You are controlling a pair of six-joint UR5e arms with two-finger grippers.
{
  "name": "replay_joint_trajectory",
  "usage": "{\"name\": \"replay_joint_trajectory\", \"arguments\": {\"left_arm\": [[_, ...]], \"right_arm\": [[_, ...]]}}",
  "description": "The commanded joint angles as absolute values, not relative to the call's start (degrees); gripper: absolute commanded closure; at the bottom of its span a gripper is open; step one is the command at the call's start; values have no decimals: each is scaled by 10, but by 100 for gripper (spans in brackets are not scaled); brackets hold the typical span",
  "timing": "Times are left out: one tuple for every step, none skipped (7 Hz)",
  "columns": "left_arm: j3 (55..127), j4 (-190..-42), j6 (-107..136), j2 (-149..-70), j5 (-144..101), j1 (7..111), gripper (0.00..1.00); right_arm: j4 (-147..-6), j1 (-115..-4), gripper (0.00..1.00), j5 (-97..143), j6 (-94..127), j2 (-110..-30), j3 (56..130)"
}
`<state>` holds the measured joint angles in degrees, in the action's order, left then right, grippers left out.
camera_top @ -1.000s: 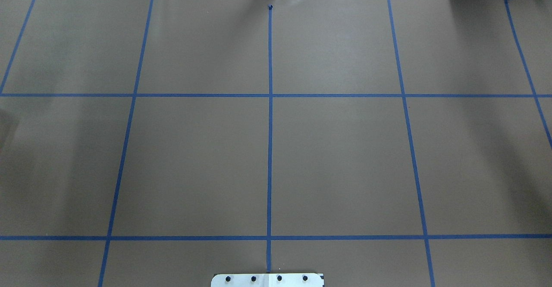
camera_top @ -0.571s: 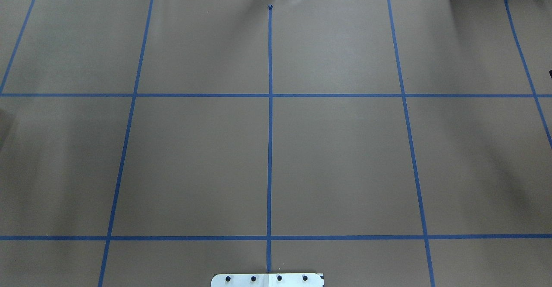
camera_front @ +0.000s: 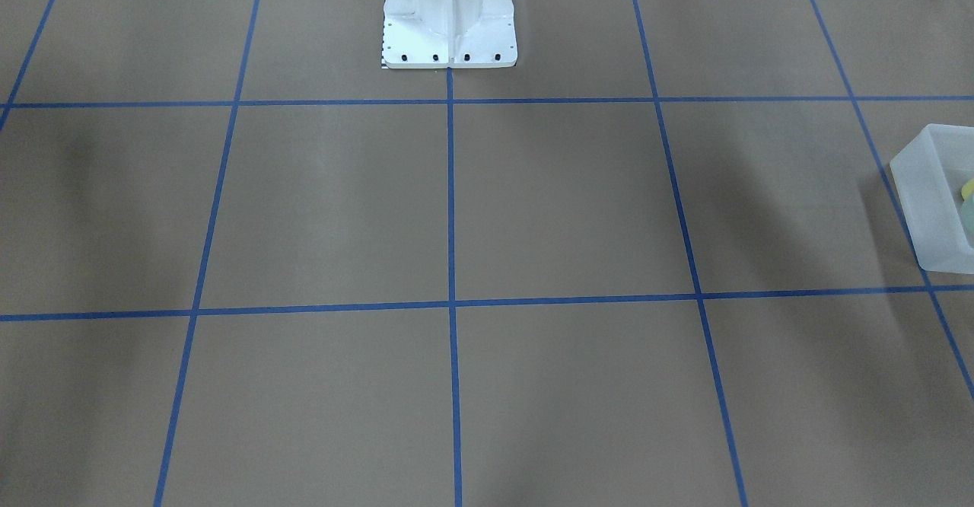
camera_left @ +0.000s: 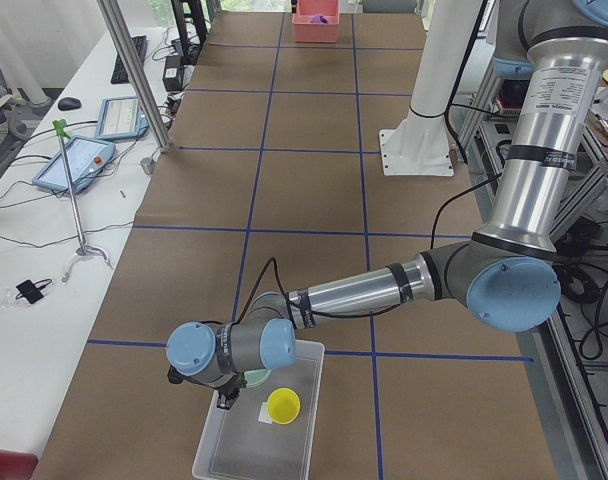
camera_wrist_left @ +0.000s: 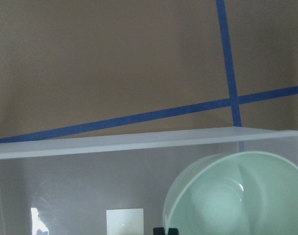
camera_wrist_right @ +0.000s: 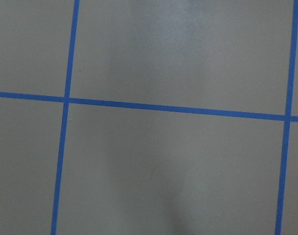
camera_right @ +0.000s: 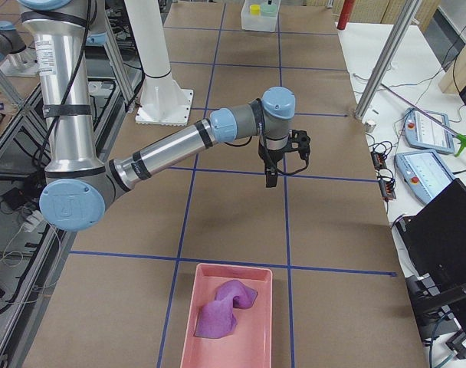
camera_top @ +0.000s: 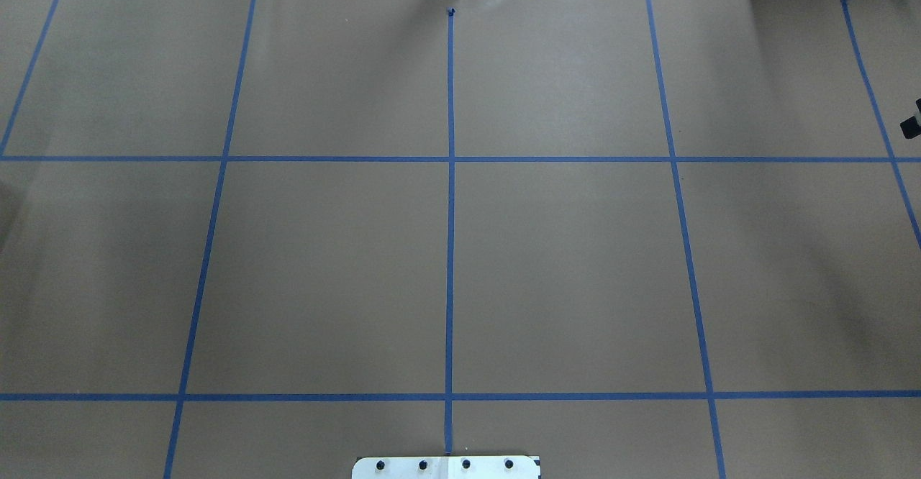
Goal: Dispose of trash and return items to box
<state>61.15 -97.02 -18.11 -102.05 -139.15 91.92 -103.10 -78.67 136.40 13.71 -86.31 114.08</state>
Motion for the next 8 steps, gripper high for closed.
{"name": "replay_joint_trajectory", "arguments": {"left_arm": [[603,-970,-177,-1022,-1392,915,100],[603,-970,-175,-1023,-1392,913,100],[602,-970,-170,-1027,-1392,912,100],[600,-977,-158,-1027,-1392,909,100],[574,-1010,-156,-1027,-1392,904,100],[550,-1050,-136,-1029,-1392,903,100],[549,-1057,-121,-1034,-1393,900,86],[552,-1057,-123,-1041,-1396,900,30]], "right_arm": [[-1031,-767,0,1363,148,-856,1140],[-1030,-734,0,1362,216,-834,1142],[-1027,-711,0,1361,253,-822,1142],[-1020,-704,0,1361,256,-823,1141],[-1020,-701,0,1361,256,-823,1141],[-1020,-695,0,1361,255,-823,1141],[-1020,-693,0,1359,255,-823,1141],[-1019,-693,0,1360,255,-823,1141]]}}
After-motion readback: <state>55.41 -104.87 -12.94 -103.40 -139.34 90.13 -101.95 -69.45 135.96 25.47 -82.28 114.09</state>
